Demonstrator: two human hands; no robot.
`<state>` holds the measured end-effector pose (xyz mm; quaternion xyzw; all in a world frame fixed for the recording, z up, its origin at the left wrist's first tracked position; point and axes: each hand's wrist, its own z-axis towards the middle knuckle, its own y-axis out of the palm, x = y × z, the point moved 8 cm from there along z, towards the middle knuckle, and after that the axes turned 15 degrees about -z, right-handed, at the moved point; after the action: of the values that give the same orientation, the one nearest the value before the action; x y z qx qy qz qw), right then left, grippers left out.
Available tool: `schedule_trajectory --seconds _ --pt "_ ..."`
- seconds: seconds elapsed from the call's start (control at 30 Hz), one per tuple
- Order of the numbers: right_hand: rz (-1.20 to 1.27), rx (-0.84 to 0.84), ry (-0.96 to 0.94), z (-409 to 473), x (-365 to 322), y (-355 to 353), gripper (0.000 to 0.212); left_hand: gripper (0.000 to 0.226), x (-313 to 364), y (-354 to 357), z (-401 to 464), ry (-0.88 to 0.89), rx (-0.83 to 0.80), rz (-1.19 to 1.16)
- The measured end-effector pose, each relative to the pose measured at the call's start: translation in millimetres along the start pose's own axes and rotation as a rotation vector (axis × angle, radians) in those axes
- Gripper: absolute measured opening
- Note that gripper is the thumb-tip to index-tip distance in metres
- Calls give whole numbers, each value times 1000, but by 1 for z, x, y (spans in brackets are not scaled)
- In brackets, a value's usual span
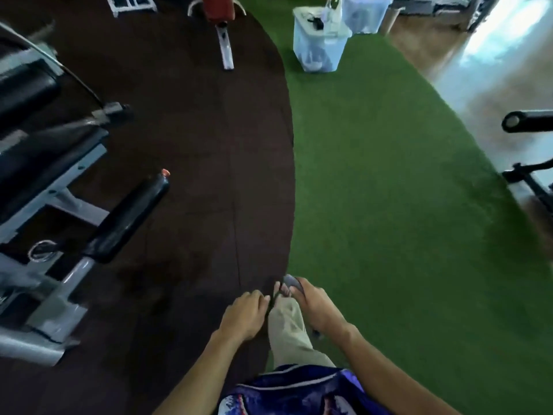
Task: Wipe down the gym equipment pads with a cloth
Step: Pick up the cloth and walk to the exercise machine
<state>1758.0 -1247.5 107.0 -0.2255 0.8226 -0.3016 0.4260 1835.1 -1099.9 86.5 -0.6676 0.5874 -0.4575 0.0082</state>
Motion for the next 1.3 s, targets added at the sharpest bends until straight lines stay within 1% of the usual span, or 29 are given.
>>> schedule_trajectory --seconds 0.1,0.23,0.3,0.4,0.53,0.63,0.77,0.83,0.93,1.1,1.23,1.3 --pt "-40 -42 -29 105 -22 -40 38 44 19 -59 84 -33 46 -55" --pt "-138 -95 -102 223 -71 -101 41 43 51 -143 181 -74 84 -89" --pt "-138 -120 -102 276 -90 -125 40 43 69 -179 221 -87 98 -119" --pt "-112 -141 -144 354 -122 -150 39 43 82 -235 281 -111 132 -156" --pt "-135 -173 -158 460 -167 -175 39 45 82 -314 366 -137 159 -177" --pt "-168 -180 -159 548 -207 -189 40 45 77 -388 434 -145 174 -187" --pt "-213 -193 -172 653 -283 -214 40 44 66 -496 506 -153 205 -171" --pt "-236 -200 -177 701 -322 -224 40 43 59 -546 534 -159 244 -180" --pt "-234 -259 -230 764 -382 -228 40 41 44 -608 567 -195 297 -230" --pt "-353 -343 -342 876 -475 -219 40 43 3 -698 622 -290 393 -322" --pt "-446 -447 -425 953 -544 -197 41 43 -40 -760 658 -397 465 -455" --pt "-492 -511 -495 995 -584 -183 40 42 -63 -794 675 -457 523 -533"
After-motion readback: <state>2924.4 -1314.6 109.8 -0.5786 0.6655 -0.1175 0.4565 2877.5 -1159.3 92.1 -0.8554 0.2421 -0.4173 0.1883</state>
